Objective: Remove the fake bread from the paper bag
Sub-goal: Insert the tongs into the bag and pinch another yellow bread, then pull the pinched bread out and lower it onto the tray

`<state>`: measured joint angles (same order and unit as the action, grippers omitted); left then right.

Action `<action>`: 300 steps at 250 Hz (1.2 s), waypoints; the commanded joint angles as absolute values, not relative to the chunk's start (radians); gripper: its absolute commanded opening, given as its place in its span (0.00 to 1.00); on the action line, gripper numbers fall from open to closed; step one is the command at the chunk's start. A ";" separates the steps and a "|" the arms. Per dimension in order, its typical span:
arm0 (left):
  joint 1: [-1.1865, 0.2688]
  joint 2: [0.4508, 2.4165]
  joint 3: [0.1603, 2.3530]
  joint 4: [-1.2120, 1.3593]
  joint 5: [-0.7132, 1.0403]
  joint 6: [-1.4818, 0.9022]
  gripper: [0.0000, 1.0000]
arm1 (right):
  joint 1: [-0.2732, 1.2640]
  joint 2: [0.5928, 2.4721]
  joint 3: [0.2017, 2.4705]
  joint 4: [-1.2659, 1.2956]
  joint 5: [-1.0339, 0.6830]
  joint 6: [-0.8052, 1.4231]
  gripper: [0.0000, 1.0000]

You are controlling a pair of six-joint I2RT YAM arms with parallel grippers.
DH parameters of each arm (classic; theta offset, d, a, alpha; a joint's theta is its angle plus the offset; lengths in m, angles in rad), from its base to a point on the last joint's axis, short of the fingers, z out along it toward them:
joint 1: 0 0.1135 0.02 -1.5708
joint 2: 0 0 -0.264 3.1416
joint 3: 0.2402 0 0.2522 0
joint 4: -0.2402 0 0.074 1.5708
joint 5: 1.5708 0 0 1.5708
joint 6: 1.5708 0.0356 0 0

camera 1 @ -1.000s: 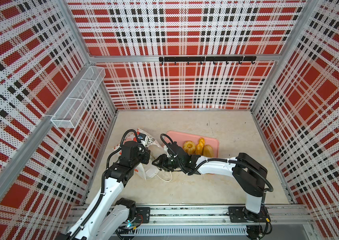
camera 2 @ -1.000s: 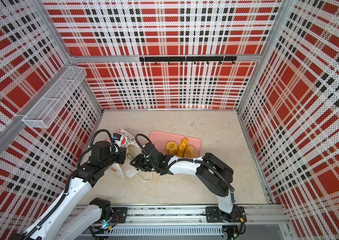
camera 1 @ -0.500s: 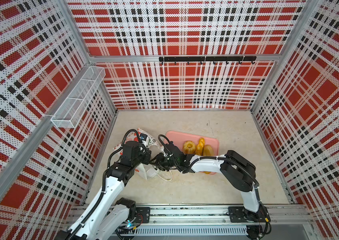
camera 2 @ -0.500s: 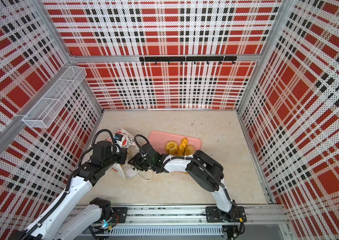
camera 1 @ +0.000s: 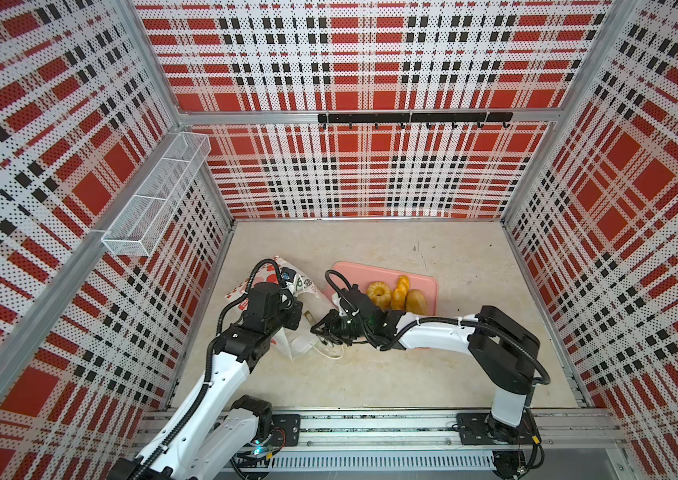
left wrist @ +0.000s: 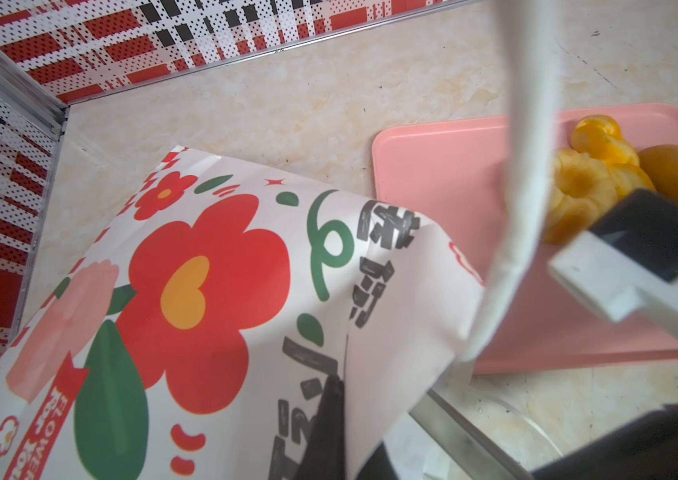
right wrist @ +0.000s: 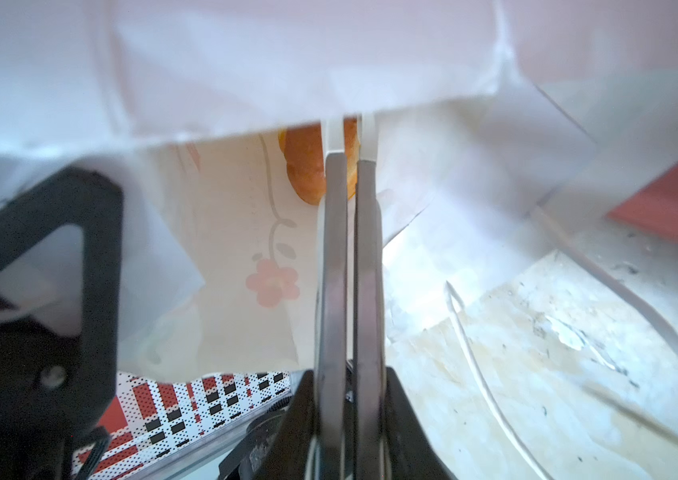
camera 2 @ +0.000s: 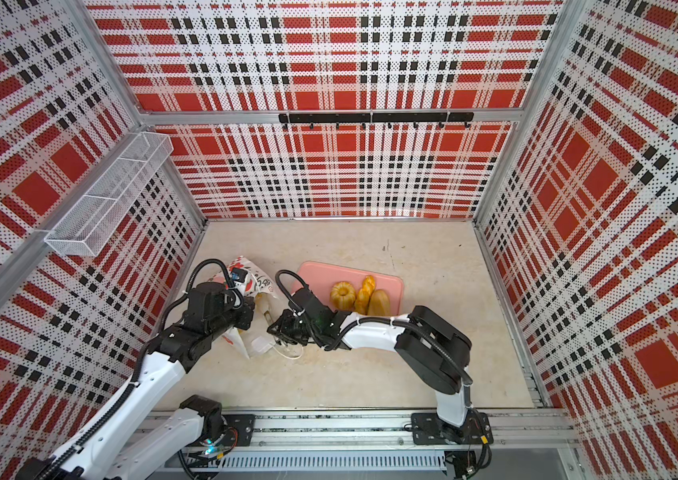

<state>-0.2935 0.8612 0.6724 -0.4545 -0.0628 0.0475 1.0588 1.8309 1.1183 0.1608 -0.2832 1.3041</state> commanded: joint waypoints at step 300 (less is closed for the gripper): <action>-0.198 0.832 0.653 -0.378 -0.148 -0.105 0.00 | 1.208 1.052 0.785 -0.520 0.221 1.215 0.00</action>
<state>-0.2020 0.8455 0.6617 -0.4034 -0.1616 -0.0750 1.2209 1.0748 0.8185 -0.4942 0.1688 1.1797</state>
